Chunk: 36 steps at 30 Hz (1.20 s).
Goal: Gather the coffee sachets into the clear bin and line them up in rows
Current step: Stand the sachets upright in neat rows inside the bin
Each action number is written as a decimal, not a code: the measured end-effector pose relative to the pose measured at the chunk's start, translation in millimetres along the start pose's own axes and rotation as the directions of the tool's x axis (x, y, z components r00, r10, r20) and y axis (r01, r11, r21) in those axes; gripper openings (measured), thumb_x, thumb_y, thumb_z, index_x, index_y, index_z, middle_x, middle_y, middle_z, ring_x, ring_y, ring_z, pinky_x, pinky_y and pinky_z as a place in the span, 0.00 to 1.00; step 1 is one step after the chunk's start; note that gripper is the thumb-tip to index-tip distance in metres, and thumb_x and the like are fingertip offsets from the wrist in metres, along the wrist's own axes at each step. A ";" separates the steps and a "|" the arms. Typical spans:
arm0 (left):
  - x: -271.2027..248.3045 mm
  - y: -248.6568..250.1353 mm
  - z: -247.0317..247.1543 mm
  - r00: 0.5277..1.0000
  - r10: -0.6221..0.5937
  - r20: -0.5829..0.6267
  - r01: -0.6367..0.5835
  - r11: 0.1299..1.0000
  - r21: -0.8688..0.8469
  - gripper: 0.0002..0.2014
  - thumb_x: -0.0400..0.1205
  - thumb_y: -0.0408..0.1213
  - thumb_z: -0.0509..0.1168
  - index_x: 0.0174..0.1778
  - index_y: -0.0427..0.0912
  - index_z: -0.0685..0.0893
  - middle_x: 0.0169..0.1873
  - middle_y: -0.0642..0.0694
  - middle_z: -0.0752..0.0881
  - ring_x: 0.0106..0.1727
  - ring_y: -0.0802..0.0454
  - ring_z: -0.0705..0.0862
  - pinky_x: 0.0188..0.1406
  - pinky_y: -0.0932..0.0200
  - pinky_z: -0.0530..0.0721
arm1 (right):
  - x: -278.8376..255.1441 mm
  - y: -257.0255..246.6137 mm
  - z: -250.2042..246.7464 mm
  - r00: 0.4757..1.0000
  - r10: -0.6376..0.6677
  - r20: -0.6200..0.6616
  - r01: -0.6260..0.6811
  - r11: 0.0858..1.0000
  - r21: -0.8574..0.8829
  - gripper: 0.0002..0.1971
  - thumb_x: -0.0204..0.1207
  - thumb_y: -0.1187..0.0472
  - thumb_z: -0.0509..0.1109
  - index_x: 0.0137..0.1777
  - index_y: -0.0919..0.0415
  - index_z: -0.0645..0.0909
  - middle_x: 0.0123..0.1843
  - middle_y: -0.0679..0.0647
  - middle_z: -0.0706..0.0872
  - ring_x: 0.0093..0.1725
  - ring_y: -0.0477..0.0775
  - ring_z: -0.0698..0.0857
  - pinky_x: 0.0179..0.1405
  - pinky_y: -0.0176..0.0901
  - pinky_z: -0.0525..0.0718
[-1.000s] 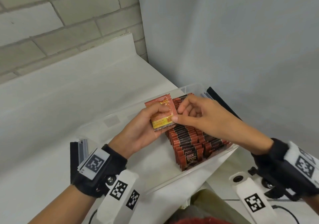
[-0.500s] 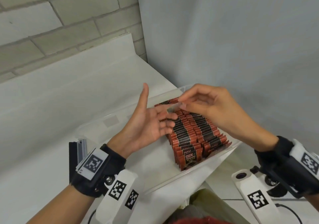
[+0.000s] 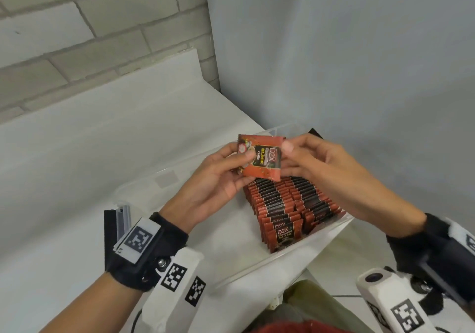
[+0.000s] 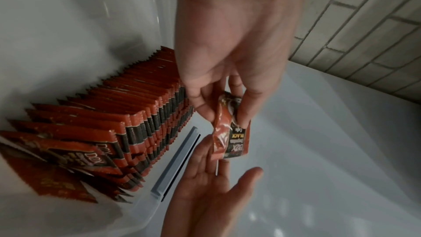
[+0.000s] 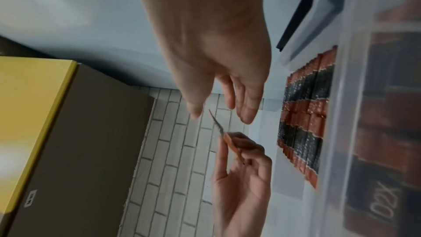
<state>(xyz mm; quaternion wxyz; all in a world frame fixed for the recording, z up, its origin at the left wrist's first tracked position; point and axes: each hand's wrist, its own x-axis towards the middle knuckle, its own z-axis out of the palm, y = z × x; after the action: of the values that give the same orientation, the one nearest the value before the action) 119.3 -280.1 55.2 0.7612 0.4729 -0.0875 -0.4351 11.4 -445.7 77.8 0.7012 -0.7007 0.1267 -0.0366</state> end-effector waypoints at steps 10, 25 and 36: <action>-13.6 19.5 4.5 0.952 -0.146 -0.268 0.159 0.987 0.030 0.29 0.75 0.58 0.65 0.60 0.35 0.81 0.56 0.41 0.87 0.59 0.48 0.84 0.57 0.56 0.83 | -10.6 -2.3 -27.7 0.976 -0.056 0.212 0.102 0.972 -0.211 0.10 0.67 0.62 0.75 0.47 0.64 0.86 0.40 0.59 0.92 0.37 0.52 0.89 0.42 0.36 0.87; -43.5 -29.7 17.1 0.785 -0.610 -0.107 0.619 0.779 0.101 0.43 0.81 0.69 0.43 0.62 0.29 0.79 0.44 0.37 0.91 0.43 0.52 0.90 0.60 0.56 0.78 | -8.1 16.3 -26.0 0.816 0.178 0.550 0.365 0.578 -0.730 0.12 0.73 0.62 0.77 0.41 0.42 0.81 0.38 0.35 0.82 0.45 0.34 0.83 0.43 0.22 0.77; -45.2 -30.7 26.3 0.770 -0.629 -0.104 0.637 0.767 0.078 0.44 0.80 0.69 0.48 0.70 0.28 0.75 0.54 0.33 0.88 0.52 0.44 0.88 0.65 0.55 0.77 | -8.7 5.9 -32.5 0.802 0.222 0.554 0.338 0.596 -0.728 0.09 0.72 0.59 0.78 0.40 0.41 0.86 0.38 0.33 0.86 0.43 0.34 0.84 0.42 0.25 0.78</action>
<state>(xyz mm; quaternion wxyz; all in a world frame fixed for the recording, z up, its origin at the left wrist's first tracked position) 59.8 -268.8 57.5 0.5456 0.5308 0.0807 -0.6435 -5.1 -475.3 73.5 0.3113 -0.9163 -0.1209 0.2210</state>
